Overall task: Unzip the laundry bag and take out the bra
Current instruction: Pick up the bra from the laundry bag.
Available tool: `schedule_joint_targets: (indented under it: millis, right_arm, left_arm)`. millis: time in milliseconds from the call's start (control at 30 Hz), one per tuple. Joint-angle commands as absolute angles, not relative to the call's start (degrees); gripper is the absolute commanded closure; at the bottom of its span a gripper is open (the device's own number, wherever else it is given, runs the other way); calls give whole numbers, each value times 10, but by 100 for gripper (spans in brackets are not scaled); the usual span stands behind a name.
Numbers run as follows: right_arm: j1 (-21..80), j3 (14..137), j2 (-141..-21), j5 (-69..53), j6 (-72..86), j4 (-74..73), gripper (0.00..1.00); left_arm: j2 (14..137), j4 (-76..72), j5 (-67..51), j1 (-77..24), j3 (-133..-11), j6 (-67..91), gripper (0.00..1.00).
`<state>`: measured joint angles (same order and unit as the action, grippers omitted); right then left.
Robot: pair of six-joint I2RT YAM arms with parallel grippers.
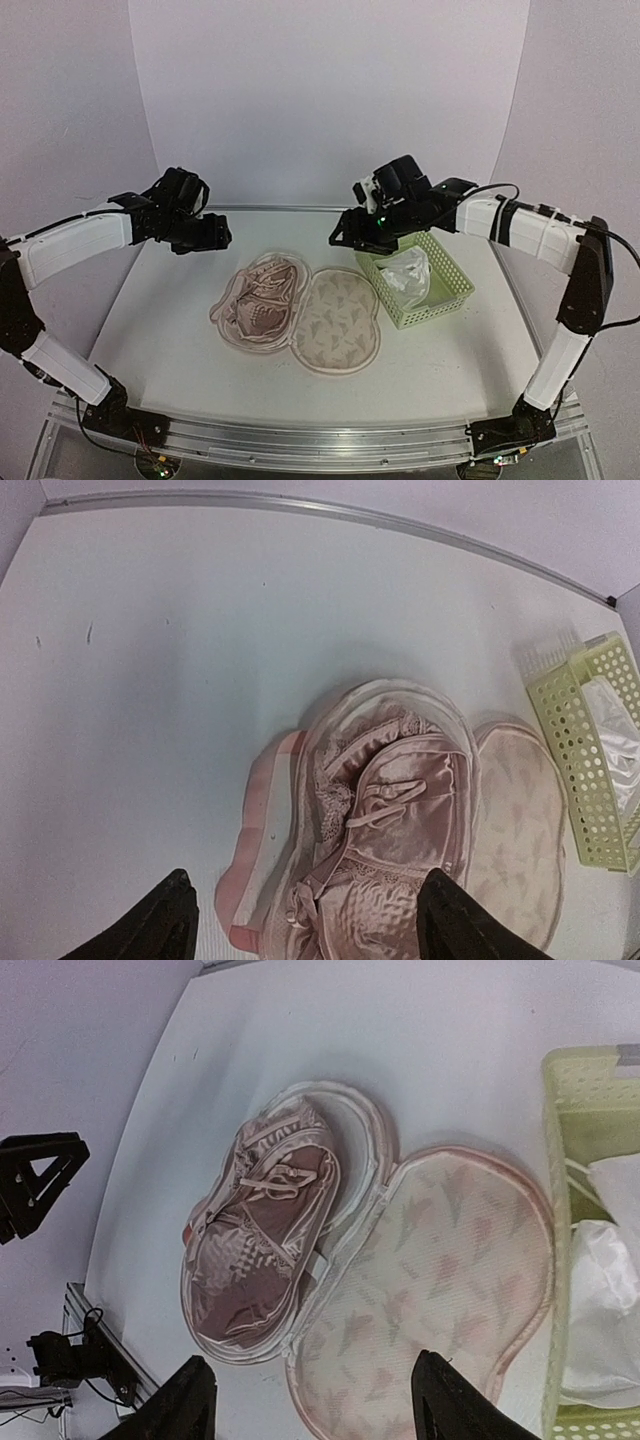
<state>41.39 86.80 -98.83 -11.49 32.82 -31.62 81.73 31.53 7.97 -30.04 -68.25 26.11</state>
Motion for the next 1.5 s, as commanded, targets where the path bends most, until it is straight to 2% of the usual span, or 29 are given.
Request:
schedule_joint_targets:
  millis: [0, 300, 800, 1233, 1467]
  right_arm:
    - [435, 909, -1043, -146, 384, -263, 32]
    - [447, 898, -1142, -206, 480, -180, 31]
    - [464, 894, -1243, -251, 578, -68, 32]
    - [470, 947, -1308, -281, 602, -42, 40]
    - [474, 966, -1325, -287, 606, -35, 45]
  left_arm:
    - [843, 311, 40, -299, -669, 280, 26]
    - [917, 309, 3, -300, -646, 291, 31]
    - [1006, 285, -35, -313, -648, 285, 60]
    - [1029, 269, -52, -316, -639, 286, 75]
    - [1043, 261, -58, -329, -637, 290, 80]
